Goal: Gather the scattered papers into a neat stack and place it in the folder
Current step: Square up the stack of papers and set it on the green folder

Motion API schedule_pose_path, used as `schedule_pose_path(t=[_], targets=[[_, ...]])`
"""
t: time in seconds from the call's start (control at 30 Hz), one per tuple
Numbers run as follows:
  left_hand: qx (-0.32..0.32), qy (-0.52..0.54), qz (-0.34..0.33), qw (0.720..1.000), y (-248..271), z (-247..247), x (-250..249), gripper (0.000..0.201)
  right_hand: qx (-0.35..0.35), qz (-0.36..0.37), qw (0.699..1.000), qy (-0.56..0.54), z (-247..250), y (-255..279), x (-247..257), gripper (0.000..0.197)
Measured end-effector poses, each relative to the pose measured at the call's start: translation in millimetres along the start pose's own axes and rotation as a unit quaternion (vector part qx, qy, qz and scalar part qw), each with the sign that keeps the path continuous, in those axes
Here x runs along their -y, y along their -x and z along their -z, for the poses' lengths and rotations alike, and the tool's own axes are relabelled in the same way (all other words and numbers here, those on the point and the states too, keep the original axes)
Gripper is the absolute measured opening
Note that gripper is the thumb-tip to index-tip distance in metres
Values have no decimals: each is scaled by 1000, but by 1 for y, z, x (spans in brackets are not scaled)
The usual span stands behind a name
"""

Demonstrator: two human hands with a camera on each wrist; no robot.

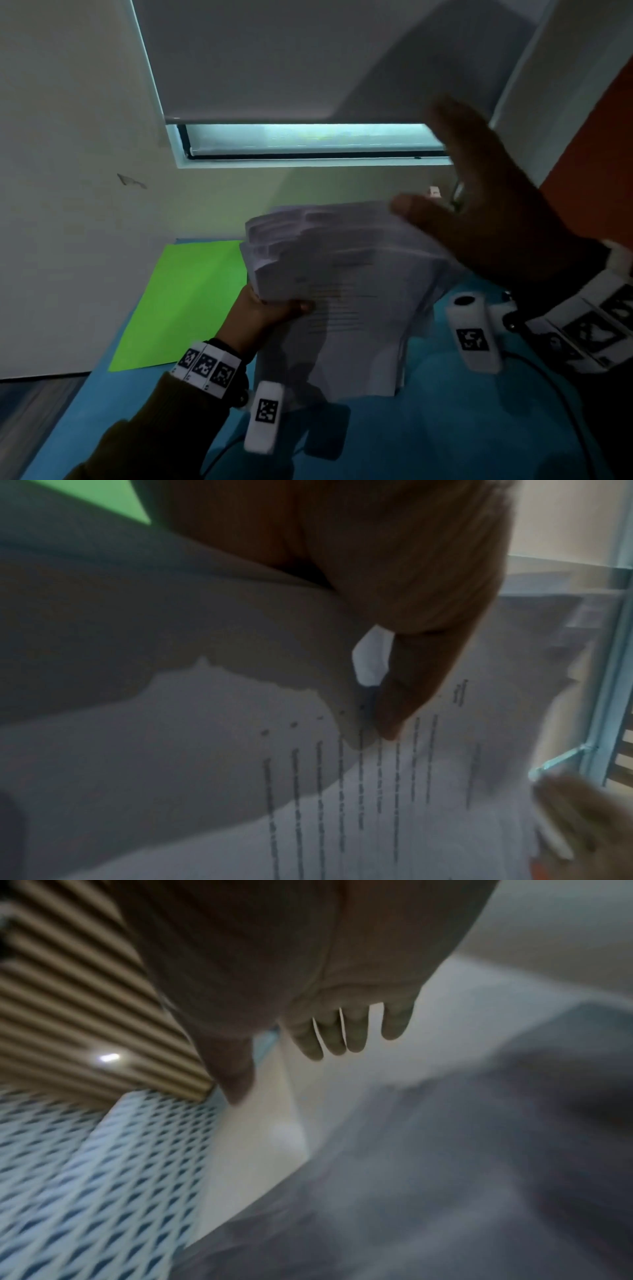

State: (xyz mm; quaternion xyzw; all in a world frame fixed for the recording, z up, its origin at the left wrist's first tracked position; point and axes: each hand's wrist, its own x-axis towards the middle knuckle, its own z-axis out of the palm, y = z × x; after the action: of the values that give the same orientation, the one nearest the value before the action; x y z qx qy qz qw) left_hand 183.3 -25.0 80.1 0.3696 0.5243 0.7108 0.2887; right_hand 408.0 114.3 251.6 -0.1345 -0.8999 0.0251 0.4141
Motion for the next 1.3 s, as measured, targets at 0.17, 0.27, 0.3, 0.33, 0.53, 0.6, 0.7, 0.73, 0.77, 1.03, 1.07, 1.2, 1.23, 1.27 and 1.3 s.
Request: schedule_pose_path(t=[0.17, 0.27, 0.3, 0.33, 0.53, 0.6, 0.7, 0.73, 0.77, 1.03, 1.07, 1.2, 1.23, 1.27, 1.3], targets=[[26, -22, -19, 999, 2, 0, 1, 63, 197, 84, 962, 168, -34, 2, 38, 100], [9, -37, -3, 999, 1, -3, 1, 57, 185, 69, 962, 188, -47, -4, 36, 101], [-3, -33, 5, 999, 1, -5, 0, 49, 138, 70, 969, 190, -45, -9, 33, 99], [-16, -26, 8, 1000, 1, -7, -2, 39, 90, 69, 976, 185, -40, -14, 28, 99], [-65, 24, 22, 997, -5, 6, -7, 37, 25, -185, 960, -210, -39, 20, -54, 132], [-50, 41, 18, 998, -6, 8, -6, 41, 87, -273, 868, -406, -65, 47, -70, 129], [17, 53, 23, 998, -3, 5, -10, 64, 62, -337, 756, -558, -101, 76, -62, 90], [34, 30, 29, 999, -3, 4, -12, 66, 51, -347, 737, -578, -108, 79, -53, 79], [45, 2, 30, 999, -4, 2, -15, 61, 40, -350, 739, -574, -112, 78, -44, 71], [-64, -78, -114, 988, -30, -39, -50, 34, -34, -285, 862, -417, -101, 29, -3, 17], [-63, -57, -130, 988, -32, -40, -57, 42, -63, -264, 859, -434, -96, 24, -3, 26], [-72, -14, -150, 986, -31, -24, -66, 56, -100, -223, 817, -523, -88, 29, -22, 68], [-70, -1, -140, 988, -29, -18, -63, 58, -82, -223, 810, -537, -90, 36, -27, 73], [-61, 5, -132, 989, -28, -12, -58, 57, -61, -234, 801, -548, -94, 43, -31, 76], [-49, 2, -124, 991, -26, -7, -52, 55, -40, -250, 792, -556, -97, 51, -34, 79]])
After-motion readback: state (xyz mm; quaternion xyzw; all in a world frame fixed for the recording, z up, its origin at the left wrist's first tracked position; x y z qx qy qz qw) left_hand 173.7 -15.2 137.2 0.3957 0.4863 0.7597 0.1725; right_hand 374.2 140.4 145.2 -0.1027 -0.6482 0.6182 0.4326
